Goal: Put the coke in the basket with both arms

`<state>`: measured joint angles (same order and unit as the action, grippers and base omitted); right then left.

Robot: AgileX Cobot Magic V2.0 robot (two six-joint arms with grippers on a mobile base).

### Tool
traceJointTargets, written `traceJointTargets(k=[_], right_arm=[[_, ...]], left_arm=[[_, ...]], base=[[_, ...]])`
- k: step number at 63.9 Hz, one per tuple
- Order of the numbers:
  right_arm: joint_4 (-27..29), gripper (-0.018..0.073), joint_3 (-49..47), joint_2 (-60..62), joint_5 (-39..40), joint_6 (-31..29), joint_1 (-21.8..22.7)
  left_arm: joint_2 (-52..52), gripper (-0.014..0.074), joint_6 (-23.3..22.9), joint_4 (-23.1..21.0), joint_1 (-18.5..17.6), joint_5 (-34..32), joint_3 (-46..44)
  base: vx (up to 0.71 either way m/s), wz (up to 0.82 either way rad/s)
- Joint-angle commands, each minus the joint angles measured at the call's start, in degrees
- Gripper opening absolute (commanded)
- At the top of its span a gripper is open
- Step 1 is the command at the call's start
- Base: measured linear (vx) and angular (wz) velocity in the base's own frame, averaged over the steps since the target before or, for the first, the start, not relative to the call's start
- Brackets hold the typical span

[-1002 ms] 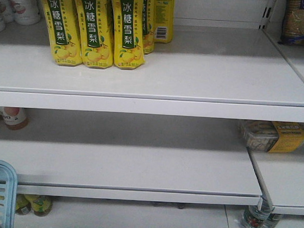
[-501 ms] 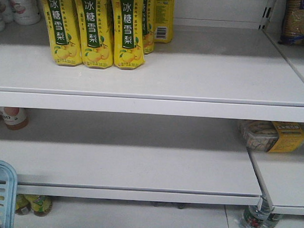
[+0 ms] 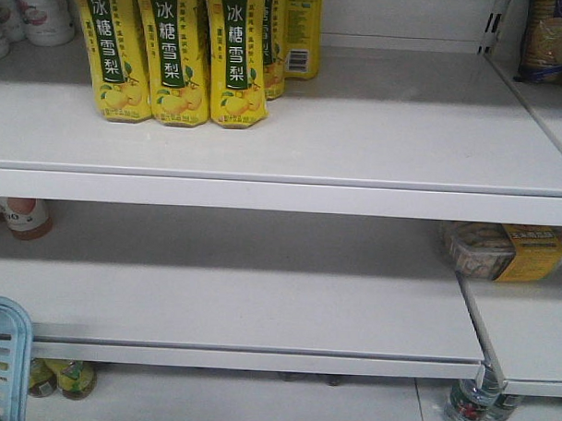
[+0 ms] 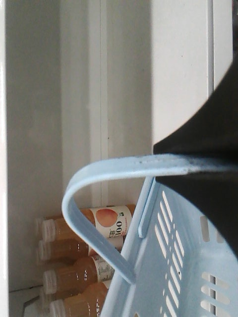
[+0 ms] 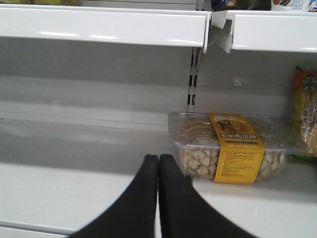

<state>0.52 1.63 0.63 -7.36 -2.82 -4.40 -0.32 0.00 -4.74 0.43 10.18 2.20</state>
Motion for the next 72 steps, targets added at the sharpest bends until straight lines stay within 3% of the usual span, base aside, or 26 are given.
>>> traceJointTargets(k=[1,17,72], right_arm=[[0.17,-0.0010,0.47,-0.52,4.67,-0.27,0.36],[1.05,-0.0010,0.47,-0.52,4.67,1.30,3.82],[1.18,-0.0010,0.47,0.71,4.67,1.24,3.77]], left_arm=[[-1.22,-0.0006,1.39,1.01,-0.01,-9.24,-2.05],[-1.22,-0.0006,1.39,1.01,-0.01,-9.24,-2.05],[-1.22,-0.0006,1.39,1.01,-0.01,-9.24,-2.05]], base=[[0.00,0.00],[0.00,0.00],[0.00,0.00]])
